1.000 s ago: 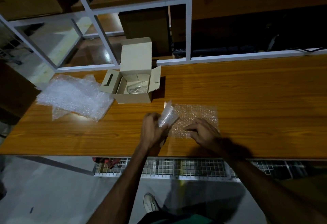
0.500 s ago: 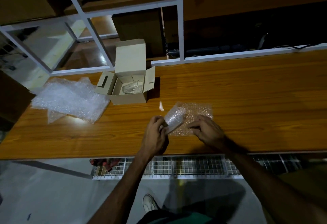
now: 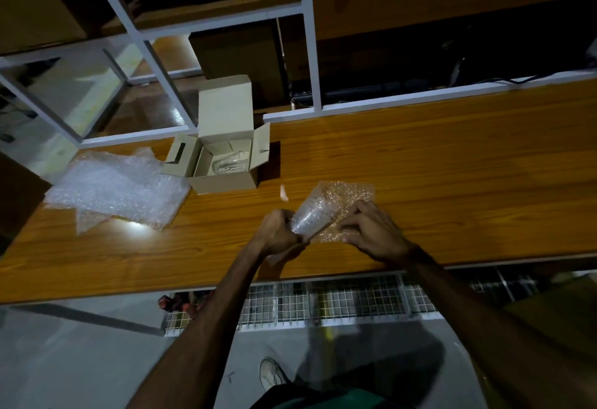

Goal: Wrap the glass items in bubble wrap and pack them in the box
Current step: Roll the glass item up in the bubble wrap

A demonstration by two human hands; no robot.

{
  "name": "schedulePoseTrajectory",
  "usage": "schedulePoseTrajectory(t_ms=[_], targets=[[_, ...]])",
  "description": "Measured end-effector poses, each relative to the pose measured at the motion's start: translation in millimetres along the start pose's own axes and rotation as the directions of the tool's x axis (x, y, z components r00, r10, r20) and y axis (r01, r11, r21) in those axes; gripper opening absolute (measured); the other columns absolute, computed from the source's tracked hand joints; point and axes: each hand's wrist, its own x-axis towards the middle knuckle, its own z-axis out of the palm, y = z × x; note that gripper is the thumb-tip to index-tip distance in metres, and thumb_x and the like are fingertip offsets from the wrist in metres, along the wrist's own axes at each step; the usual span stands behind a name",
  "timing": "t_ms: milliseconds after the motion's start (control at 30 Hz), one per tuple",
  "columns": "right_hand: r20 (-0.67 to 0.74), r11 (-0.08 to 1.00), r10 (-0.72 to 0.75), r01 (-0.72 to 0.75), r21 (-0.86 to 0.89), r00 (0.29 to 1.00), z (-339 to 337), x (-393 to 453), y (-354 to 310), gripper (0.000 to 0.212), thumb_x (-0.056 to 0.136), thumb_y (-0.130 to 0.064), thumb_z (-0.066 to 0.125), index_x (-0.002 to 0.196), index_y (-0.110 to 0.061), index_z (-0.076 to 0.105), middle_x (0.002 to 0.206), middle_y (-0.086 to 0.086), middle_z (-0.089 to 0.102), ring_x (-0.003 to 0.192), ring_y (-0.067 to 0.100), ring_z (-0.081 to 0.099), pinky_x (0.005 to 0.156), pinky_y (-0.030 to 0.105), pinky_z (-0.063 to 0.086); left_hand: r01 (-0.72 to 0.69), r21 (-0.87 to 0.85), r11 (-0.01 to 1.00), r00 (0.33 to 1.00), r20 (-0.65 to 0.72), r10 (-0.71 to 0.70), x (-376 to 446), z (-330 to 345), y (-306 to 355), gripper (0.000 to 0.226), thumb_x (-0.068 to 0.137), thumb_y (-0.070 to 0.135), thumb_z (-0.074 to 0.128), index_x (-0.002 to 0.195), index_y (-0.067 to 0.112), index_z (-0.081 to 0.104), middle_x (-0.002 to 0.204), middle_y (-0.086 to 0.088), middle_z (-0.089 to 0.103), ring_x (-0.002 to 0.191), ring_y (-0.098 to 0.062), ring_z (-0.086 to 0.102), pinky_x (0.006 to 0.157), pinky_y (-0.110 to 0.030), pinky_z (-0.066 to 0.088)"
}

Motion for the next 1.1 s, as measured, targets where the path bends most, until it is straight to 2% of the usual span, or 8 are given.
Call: schedulePoseTrajectory(t_ms=[133, 200, 367, 500, 633, 800, 967, 1100], targets=[[-0.079, 0.998, -0.053, 0.05, -0.047, 0.995, 6.9, -1.8, 1.8, 0.017, 0.1, -0.044, 0.059, 0.101, -0.036, 0.073, 0.109, -0.016, 0.051, 0.11, 0.006, 0.044, 0.094, 0.044, 0.038, -0.013, -0.062, 0.998, 1.0, 0.008, 0.014, -5.3, 0.0, -1.4, 0.045, 0.087, 0.015, 0.083, 0.128, 0.005, 0.066, 0.093, -0.002, 0.075, 0.067, -0.011, 0.076, 0.051, -0.023, 0.058], [-0.115, 0.997, -0.056, 0.05, -0.06, 0.992, 6.3, -2.2, -1.0, 0.018, 0.104, -0.041, 0.054, 0.105, -0.035, 0.071, 0.11, -0.014, 0.053, 0.11, 0.008, 0.046, 0.094, 0.044, 0.037, -0.053, -0.056, 0.997, 0.999, -0.016, 0.052, -7.8, -1.0, -3.3, 0.046, 0.086, 0.02, 0.085, 0.127, 0.007, 0.068, 0.096, 0.0, 0.076, 0.072, -0.01, 0.076, 0.054, -0.025, 0.06], [-0.237, 0.997, -0.08, 0.08, -0.009, 0.968, -23.7, -1.4, -19.7, 0.016, 0.112, -0.035, 0.044, 0.102, -0.047, 0.044, 0.104, -0.021, 0.055, 0.102, 0.004, 0.05, 0.104, 0.043, 0.032, -0.049, -0.164, 0.985, 0.998, -0.052, 0.041, -10.1, -7.0, -3.1, 0.047, 0.082, 0.02, 0.088, 0.125, 0.014, 0.07, 0.118, 0.0, 0.077, 0.095, -0.008, 0.074, 0.074, -0.033, 0.066], [-0.199, 0.99, -0.139, 0.139, -0.014, 0.97, -55.9, 15.4, -20.8, 0.012, 0.107, -0.035, 0.049, 0.103, -0.034, 0.061, 0.099, -0.017, 0.065, 0.097, 0.004, 0.056, 0.105, 0.049, 0.04, -0.054, -0.239, 0.97, 0.998, -0.043, 0.045, -13.9, -10.9, 2.7, 0.04, 0.085, 0.022, 0.085, 0.122, 0.018, 0.07, 0.117, 0.004, 0.075, 0.094, -0.004, 0.073, 0.075, -0.025, 0.062], [-0.188, 0.974, -0.197, 0.214, 0.076, 0.962, -82.5, 30.9, -23.1, 0.025, 0.096, -0.009, 0.062, 0.112, -0.027, 0.067, 0.108, -0.012, 0.07, 0.102, 0.003, 0.062, 0.099, 0.049, 0.049, -0.043, -0.303, 0.952, 0.999, -0.036, 0.034, -18.4, -14.4, 3.7, 0.032, 0.088, 0.017, 0.081, 0.118, 0.017, 0.07, 0.119, 0.001, 0.074, 0.092, -0.005, 0.074, 0.077, -0.028, 0.064], [-0.21, 0.949, -0.198, 0.24, 0.203, 0.957, -103.5, 52.6, -44.2, 0.011, 0.092, -0.032, 0.068, 0.104, -0.034, 0.07, 0.099, -0.024, 0.07, 0.099, -0.006, 0.064, 0.103, 0.058, 0.044, -0.059, -0.402, 0.914, 0.997, 0.019, 0.072, -24.7, -16.9, 12.2, 0.032, 0.089, 0.016, 0.081, 0.119, 0.016, 0.071, 0.116, -0.001, 0.076, 0.096, -0.011, 0.076, 0.085, -0.038, 0.064], [-0.207, 0.941, -0.172, 0.223, 0.256, 0.963, -115.4, 77.6, -61.9, 0.012, 0.087, -0.038, 0.069, 0.098, -0.032, 0.072, 0.096, -0.02, 0.073, 0.097, -0.002, 0.069, 0.098, 0.061, 0.052, -0.078, -0.477, 0.875, 0.993, 0.036, 0.109, -27.6, -19.3, 23.1, 0.035, 0.089, 0.014, 0.081, 0.122, 0.008, 0.073, 0.115, -0.004, 0.078, 0.104, -0.021, 0.075, 0.089, -0.043, 0.063], [-0.218, 0.965, -0.141, 0.183, 0.186, 0.966, -124.0, 91.4, -72.0, 0.023, 0.082, -0.042, 0.078, 0.102, -0.043, 0.066, 0.099, -0.023, 0.071, 0.104, 0.002, 0.066, 0.11, 0.056, 0.038, -0.089, -0.502, 0.86, 0.991, 0.042, 0.126, -29.1, -26.4, 28.0, 0.035, 0.089, 0.018, 0.082, 0.123, 0.011, 0.073, 0.118, -0.003, 0.077, 0.109, -0.022, 0.074, 0.095, -0.049, 0.061]])
